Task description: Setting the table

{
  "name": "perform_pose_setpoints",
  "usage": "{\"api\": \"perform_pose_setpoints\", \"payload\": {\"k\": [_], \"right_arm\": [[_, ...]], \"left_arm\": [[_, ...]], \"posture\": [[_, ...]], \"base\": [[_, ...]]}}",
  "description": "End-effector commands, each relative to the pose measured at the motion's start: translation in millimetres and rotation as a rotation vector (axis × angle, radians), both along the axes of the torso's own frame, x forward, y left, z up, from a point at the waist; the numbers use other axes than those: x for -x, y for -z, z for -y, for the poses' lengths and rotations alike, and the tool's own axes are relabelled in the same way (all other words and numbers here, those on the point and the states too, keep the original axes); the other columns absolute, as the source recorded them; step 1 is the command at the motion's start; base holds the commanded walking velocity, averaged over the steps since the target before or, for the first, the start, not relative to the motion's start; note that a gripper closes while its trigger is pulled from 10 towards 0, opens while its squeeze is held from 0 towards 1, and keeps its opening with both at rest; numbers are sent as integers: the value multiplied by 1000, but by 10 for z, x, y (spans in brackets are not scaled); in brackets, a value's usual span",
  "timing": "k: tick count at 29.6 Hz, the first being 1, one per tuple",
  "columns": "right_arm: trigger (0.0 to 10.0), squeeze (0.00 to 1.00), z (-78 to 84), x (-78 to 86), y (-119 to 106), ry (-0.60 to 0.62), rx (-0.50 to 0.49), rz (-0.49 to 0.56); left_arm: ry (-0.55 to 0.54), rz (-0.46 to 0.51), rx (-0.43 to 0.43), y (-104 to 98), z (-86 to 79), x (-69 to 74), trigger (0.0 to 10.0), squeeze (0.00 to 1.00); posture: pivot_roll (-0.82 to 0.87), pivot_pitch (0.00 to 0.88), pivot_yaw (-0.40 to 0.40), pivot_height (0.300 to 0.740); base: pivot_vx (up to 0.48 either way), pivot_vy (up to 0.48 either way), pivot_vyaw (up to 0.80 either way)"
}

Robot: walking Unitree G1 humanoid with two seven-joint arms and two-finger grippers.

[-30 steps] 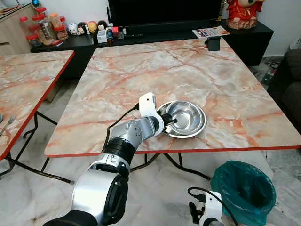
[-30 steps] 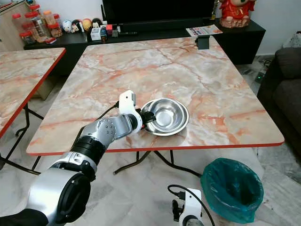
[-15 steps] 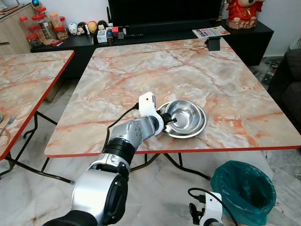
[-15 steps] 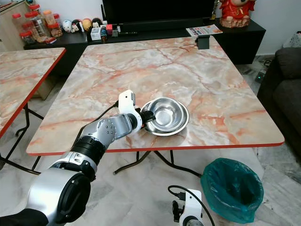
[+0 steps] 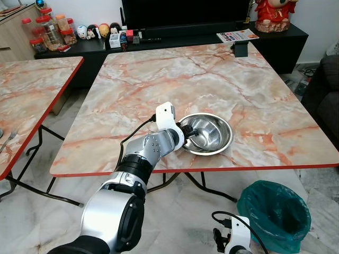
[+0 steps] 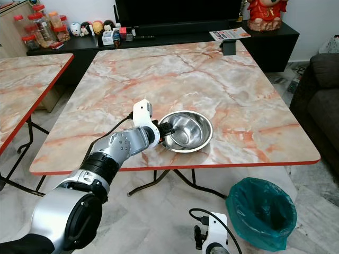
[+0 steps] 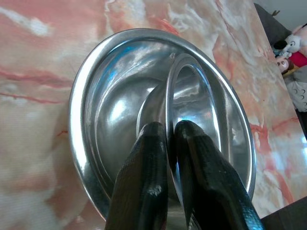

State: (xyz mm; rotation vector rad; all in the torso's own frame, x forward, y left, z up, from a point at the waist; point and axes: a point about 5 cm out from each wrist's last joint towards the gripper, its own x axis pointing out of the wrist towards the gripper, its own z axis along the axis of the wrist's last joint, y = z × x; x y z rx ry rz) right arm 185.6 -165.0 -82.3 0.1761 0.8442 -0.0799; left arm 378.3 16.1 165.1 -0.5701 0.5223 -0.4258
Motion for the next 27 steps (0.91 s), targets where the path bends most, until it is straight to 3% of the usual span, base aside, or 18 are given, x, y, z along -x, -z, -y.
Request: {"api": "perform_pose_setpoints", "payload": {"k": [1,9,14,22,24,25,27], "right_arm": [[10000,0,-8,12,7,9,-5,-4],[10000,0,-21,8,7,6,-7,-6],[10000,0,-27,7,7,4,-8,-7],[10000,0,-28,-1,4,-1,-6,-6],[10000,0,-30,-6,1,-2,-7,-6],[10000,0,-31,-7,1,-2,-7,-5],[10000,0,-31,-8,1,-1,-7,-5]], "left_arm": [[94,-9,13,-35,414,143,10000,0],[88,89,-200,61,233,109,10000,0],[80,135,-279,65,136,87,10000,0],[75,178,-301,7,78,60,10000,0],[86,161,-253,6,87,67,10000,0],[88,152,-240,11,91,72,10000,369],[89,143,-231,16,93,77,10000,369]], "posture": [[-45,0,100,727],[-34,0,99,727],[-26,0,97,727],[-22,0,94,727],[-22,0,94,727],[-22,0,94,727],[-22,0,94,727]], "base": [[0,0,0],[0,0,0],[0,0,0],[0,0,0],[0,0,0],[0,0,0],[0,0,0]]}}
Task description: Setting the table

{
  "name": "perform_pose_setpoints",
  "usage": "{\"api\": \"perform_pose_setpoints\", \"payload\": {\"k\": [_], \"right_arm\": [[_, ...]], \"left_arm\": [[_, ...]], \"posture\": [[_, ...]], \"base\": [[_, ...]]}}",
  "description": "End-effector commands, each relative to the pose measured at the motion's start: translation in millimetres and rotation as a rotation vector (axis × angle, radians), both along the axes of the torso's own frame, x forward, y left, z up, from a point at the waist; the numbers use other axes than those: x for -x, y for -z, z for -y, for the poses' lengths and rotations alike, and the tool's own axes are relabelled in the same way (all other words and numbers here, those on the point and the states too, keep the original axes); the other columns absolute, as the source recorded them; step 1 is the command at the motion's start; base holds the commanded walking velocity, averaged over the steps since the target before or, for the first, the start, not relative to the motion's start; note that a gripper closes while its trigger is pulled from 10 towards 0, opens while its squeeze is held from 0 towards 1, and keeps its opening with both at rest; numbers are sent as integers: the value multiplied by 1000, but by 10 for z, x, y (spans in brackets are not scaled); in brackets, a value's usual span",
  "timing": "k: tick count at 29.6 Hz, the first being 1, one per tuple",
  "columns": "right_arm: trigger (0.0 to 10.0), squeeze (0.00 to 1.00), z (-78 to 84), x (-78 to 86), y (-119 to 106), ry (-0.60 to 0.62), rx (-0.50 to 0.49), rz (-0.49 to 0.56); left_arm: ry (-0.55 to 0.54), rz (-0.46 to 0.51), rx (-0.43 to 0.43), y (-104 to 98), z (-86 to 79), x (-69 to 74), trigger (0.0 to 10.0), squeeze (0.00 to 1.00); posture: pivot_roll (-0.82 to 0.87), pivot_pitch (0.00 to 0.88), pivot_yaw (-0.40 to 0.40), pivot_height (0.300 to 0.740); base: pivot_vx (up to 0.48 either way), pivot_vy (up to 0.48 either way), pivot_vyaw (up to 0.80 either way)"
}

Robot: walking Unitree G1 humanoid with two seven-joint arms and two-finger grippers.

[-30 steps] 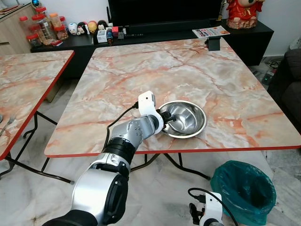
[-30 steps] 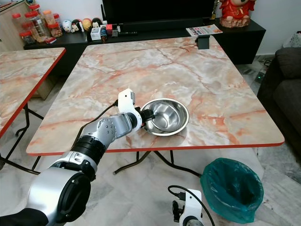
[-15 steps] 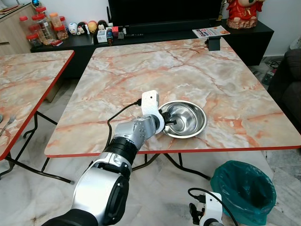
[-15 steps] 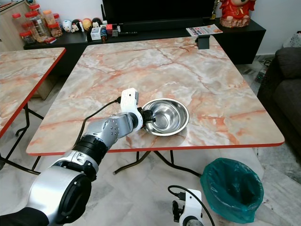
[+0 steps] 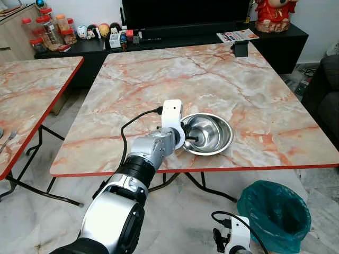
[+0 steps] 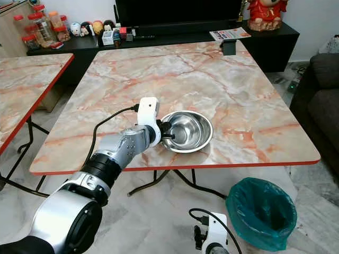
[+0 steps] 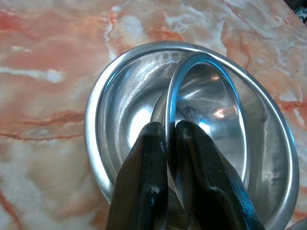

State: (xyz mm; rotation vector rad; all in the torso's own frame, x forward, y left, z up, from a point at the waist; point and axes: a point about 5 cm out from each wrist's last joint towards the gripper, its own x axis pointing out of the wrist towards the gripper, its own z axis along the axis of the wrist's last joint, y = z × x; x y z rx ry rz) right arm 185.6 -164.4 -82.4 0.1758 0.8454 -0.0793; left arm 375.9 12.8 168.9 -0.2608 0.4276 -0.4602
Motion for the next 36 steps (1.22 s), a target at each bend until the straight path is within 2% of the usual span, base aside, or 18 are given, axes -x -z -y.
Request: {"api": "perform_pose_setpoints", "payload": {"k": [1,3,4,5,13,14,16,17,21,22,33,36], "right_arm": [[10000,0,-26,-8,0,0,-7,-4],[10000,0,-26,-8,0,0,-7,-4],[10000,0,-26,-7,0,1,-7,-5],[10000,0,-26,-7,1,1,-7,-5],[10000,0,-21,-3,3,-2,-5,-8],[10000,0,-20,-2,3,-3,-5,-8],[10000,0,-20,-2,3,-3,-5,-8],[10000,0,-21,-2,3,-4,-5,-8],[10000,0,-20,-1,4,-5,-4,-9],[10000,0,-19,-1,4,-5,-4,-9],[10000,0,-22,-5,2,-9,-4,-9],[10000,0,-26,-10,0,-10,-4,-8]], "left_arm": [[17,-30,29,55,60,53,10000,369],[17,-30,29,54,60,54,10000,369],[20,-54,65,57,69,63,10000,392],[22,-75,96,58,75,69,10000,0],[23,-107,146,67,60,74,10000,0],[20,-106,136,78,52,74,10000,106],[19,-106,135,82,50,75,10000,106],[22,-99,136,81,50,74,10000,1000],[21,-94,125,82,51,80,10000,1000],[15,-93,118,85,46,78,10000,0],[-9,-56,63,82,-15,54,10000,0],[-8,-36,8,106,-40,55,10000,0]], "posture": [[-22,0,94,727],[-22,0,94,727],[-24,0,95,727],[-24,0,95,727],[-20,0,90,727],[-20,0,90,727],[-20,0,91,727],[-20,0,91,727],[-20,0,89,727],[-20,0,88,727],[-20,0,88,727],[-15,0,86,727]], "base": [[0,0,0],[0,0,0],[0,0,0],[0,0,0],[0,0,0],[0,0,0],[0,0,0],[0,0,0],[0,0,0],[0,0,0],[0,0,0],[0,0,0]]}}
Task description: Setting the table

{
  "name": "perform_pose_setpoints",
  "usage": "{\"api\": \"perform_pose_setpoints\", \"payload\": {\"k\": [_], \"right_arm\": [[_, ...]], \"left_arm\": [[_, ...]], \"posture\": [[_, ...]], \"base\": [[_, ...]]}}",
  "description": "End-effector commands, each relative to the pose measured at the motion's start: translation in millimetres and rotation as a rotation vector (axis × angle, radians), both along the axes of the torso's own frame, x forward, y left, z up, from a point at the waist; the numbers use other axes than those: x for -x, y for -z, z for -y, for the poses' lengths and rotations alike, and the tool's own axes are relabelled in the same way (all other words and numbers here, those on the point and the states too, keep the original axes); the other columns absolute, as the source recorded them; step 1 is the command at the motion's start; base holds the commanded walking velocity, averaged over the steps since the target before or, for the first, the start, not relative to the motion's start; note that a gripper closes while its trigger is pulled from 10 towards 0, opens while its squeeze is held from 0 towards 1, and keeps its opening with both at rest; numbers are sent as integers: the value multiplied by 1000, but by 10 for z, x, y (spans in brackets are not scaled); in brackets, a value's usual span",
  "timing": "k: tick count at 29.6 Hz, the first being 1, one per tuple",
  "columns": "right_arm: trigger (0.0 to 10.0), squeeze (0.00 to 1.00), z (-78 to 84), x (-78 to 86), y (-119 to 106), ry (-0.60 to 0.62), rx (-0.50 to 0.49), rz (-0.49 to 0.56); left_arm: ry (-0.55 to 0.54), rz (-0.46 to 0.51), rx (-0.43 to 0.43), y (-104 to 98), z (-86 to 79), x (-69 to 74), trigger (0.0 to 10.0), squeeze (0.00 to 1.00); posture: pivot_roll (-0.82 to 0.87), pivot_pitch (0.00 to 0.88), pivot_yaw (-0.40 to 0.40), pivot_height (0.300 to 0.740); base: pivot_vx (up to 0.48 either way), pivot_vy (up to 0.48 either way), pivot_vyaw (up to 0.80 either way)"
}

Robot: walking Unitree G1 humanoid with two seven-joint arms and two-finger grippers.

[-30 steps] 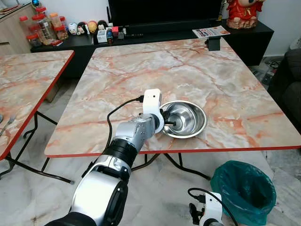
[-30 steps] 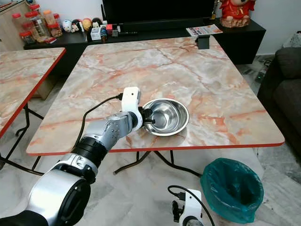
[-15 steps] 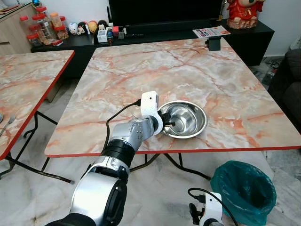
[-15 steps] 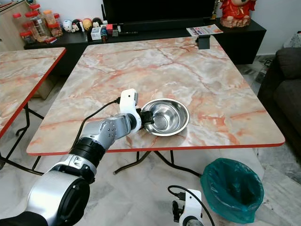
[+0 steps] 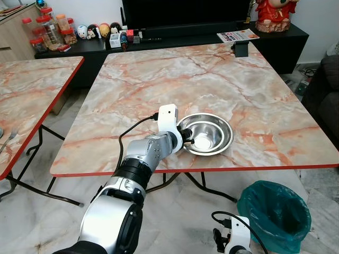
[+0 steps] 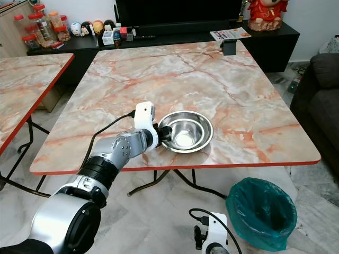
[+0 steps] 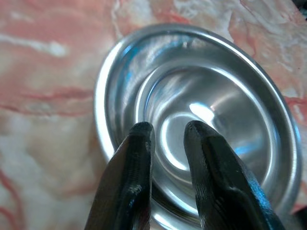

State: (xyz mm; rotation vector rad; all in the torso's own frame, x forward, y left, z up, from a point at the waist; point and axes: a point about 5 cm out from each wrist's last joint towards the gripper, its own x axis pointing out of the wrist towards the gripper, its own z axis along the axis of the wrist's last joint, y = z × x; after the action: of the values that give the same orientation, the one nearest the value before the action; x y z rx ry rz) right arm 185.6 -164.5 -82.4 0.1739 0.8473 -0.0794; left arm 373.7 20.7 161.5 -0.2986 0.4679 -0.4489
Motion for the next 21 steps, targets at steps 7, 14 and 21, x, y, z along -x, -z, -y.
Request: {"api": "perform_pose_setpoints", "payload": {"k": [7,14,21], "right_arm": [[10000,0,-34,-14,-2,-8,-9,-5],[10000,0,-33,-24,-8,-7,-9,2],[10000,0,-21,-28,-13,-12,-9,9]], "left_arm": [[-12,102,-126,9,-75,6,10000,0],[-237,429,-73,-243,-613,-28,10000,0],[-475,561,-373,-21,-1451,187,10000,0]], "posture": [[-12,0,85,727],[-18,0,85,727],[-5,0,77,727]], "base": [[0,0,0],[0,0,0],[0,0,0]]}}
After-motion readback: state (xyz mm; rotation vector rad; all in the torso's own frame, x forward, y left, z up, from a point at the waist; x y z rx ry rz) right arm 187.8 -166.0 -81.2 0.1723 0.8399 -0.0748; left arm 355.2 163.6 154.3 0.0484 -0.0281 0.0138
